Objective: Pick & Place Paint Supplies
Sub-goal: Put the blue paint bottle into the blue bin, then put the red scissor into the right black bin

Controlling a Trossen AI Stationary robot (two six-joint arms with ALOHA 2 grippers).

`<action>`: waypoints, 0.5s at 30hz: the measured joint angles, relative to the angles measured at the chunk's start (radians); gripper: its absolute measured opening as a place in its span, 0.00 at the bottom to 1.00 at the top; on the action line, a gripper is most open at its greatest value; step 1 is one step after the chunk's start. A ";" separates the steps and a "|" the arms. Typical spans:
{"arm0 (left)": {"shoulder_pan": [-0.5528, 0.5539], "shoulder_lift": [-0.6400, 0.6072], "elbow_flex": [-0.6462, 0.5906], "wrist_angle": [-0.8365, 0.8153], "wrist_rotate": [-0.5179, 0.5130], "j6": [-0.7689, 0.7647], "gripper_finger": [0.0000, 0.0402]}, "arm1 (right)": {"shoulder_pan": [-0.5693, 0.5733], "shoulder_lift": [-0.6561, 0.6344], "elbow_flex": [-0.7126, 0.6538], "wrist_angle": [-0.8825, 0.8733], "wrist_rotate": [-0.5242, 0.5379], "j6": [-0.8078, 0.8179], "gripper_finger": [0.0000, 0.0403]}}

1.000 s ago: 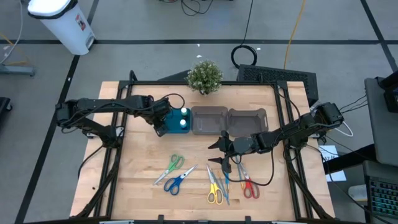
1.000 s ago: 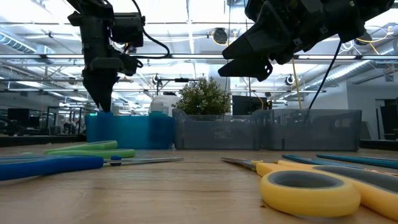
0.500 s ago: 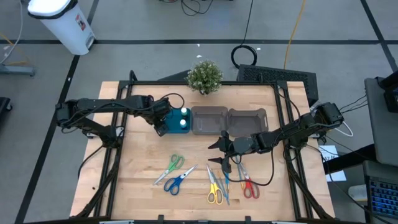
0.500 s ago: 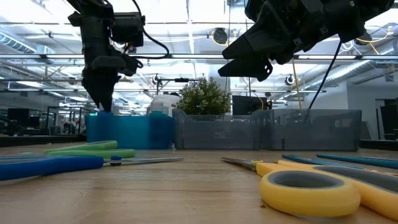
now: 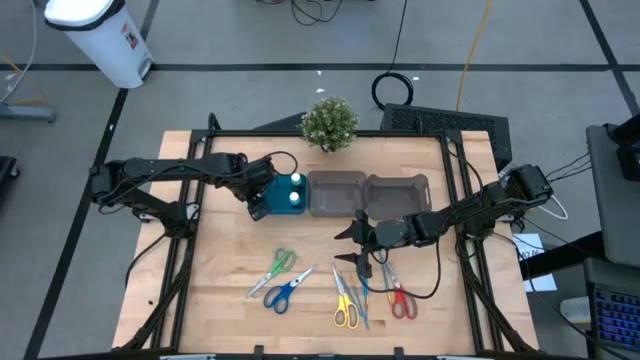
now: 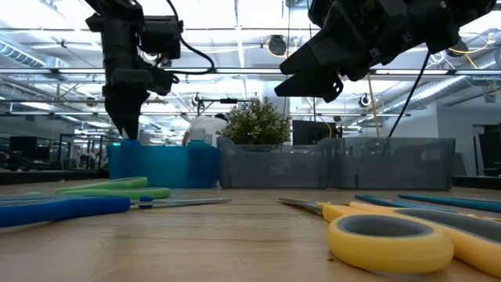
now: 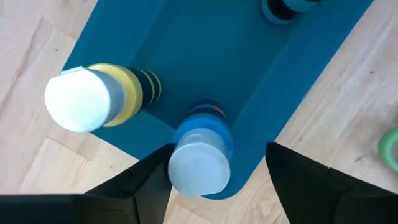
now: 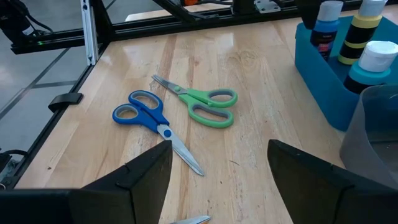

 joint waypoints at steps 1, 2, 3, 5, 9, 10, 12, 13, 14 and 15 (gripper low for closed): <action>0.000 0.000 0.005 -0.001 0.001 0.000 0.65 | 0.000 0.000 0.000 0.000 0.000 0.000 0.63; 0.000 0.000 0.012 -0.001 0.001 0.000 0.65 | 0.000 0.000 0.000 0.000 0.000 0.000 0.63; 0.000 0.000 0.019 -0.002 0.001 0.000 0.65 | 0.000 0.000 0.000 0.000 0.000 0.000 0.63; 0.000 0.000 0.033 -0.006 0.001 0.000 0.64 | 0.000 0.000 0.000 0.000 0.000 0.000 0.63; 0.000 0.000 0.070 -0.022 -0.001 0.005 0.63 | 0.000 0.000 0.000 0.000 0.000 0.000 0.63; 0.000 0.000 0.082 -0.030 -0.001 0.006 0.63 | 0.000 0.000 0.000 0.000 0.000 0.000 0.63; 0.000 0.000 0.108 -0.047 -0.002 0.006 0.64 | 0.000 0.000 0.000 0.000 0.000 0.000 0.63; 0.000 0.000 0.124 -0.061 -0.002 0.007 0.64 | 0.000 0.000 0.000 0.000 0.000 0.000 0.63; 0.000 0.000 0.143 -0.082 -0.002 0.008 0.65 | 0.000 0.000 0.000 0.000 0.000 0.000 0.63; 0.000 0.000 0.163 -0.104 -0.003 0.008 0.65 | 0.000 0.000 0.000 0.000 0.000 0.000 0.63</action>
